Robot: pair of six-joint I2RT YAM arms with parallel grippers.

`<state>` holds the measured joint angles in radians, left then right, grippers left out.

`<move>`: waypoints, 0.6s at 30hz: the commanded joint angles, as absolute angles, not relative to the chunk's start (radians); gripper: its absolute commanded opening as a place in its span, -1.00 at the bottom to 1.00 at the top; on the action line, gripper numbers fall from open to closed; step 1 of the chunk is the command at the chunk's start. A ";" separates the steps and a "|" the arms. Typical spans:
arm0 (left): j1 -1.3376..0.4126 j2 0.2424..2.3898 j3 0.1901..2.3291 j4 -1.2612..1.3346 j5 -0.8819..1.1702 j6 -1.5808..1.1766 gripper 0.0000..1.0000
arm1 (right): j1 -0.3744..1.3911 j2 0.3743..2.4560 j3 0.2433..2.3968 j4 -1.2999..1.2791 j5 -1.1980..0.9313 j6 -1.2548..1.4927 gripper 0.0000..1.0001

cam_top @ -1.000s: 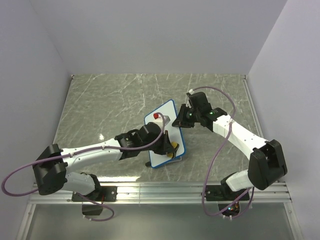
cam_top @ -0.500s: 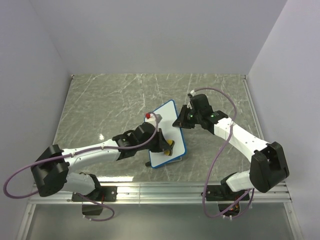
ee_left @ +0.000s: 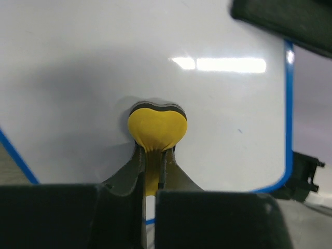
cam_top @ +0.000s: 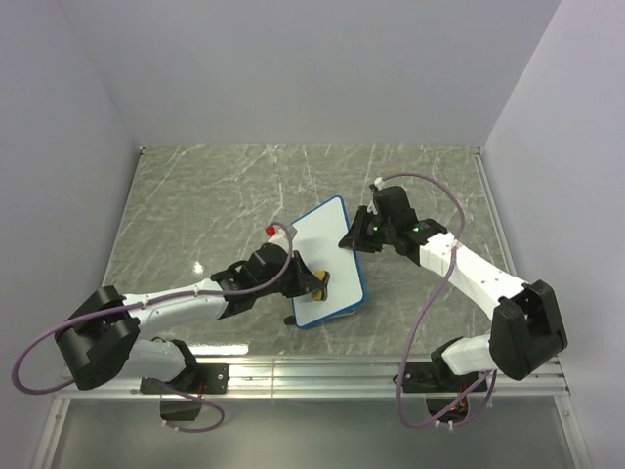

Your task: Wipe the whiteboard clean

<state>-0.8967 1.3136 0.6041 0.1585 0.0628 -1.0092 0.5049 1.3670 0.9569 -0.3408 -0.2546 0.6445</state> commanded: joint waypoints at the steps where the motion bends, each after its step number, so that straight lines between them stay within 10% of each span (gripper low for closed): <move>1: -0.830 1.408 0.542 -0.064 -0.061 -0.973 -0.99 | 0.561 1.347 0.942 -0.430 -0.305 0.661 -1.00; 18: -0.739 1.164 0.905 -0.541 -0.222 -0.835 -0.99 | 0.561 1.316 0.919 -0.400 -0.273 0.680 -1.00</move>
